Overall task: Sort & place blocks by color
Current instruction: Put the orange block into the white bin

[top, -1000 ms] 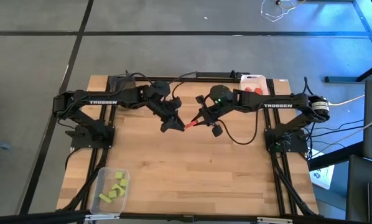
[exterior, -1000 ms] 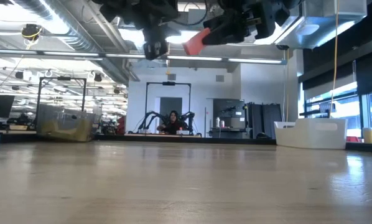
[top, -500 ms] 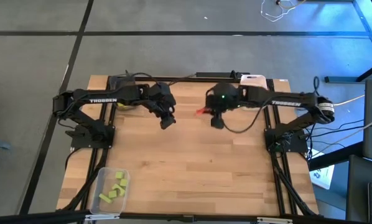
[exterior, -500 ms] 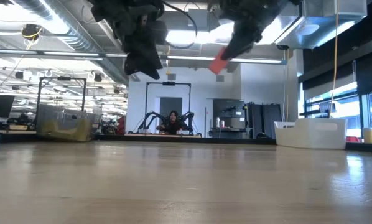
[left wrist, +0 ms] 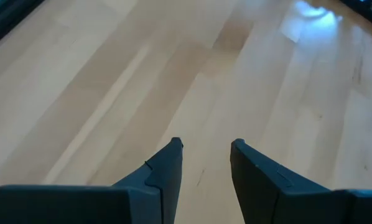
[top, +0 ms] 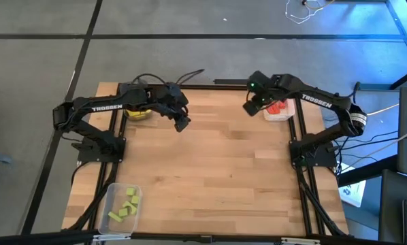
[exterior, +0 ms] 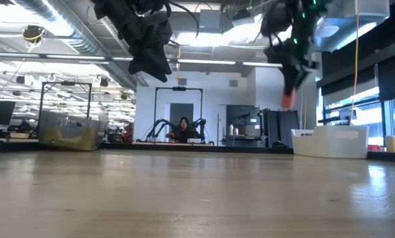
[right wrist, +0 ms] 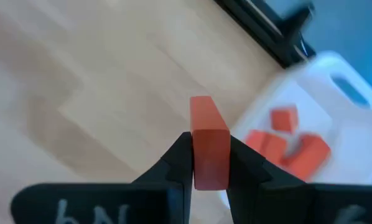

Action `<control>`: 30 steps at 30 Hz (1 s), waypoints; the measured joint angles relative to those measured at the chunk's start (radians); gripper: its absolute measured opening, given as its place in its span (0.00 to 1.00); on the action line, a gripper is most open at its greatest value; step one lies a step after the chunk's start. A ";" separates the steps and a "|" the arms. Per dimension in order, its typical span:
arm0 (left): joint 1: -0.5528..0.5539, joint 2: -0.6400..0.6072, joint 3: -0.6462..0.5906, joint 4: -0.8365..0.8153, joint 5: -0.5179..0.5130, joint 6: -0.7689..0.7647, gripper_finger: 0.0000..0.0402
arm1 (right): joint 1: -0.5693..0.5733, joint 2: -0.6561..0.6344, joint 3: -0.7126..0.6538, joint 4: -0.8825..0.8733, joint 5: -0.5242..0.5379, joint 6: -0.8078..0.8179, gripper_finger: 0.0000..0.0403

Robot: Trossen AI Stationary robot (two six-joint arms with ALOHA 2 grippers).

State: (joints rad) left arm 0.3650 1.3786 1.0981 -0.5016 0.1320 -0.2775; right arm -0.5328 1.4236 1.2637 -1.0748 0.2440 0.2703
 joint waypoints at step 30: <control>0.006 0.000 0.000 0.001 0.011 -0.003 0.31 | -0.397 0.001 -0.350 0.292 -0.001 -0.092 0.16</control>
State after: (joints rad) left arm 0.3710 1.3788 1.0981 -0.5007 0.1435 -0.2802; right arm -0.9298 1.4242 0.9141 -0.7823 0.2430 0.1780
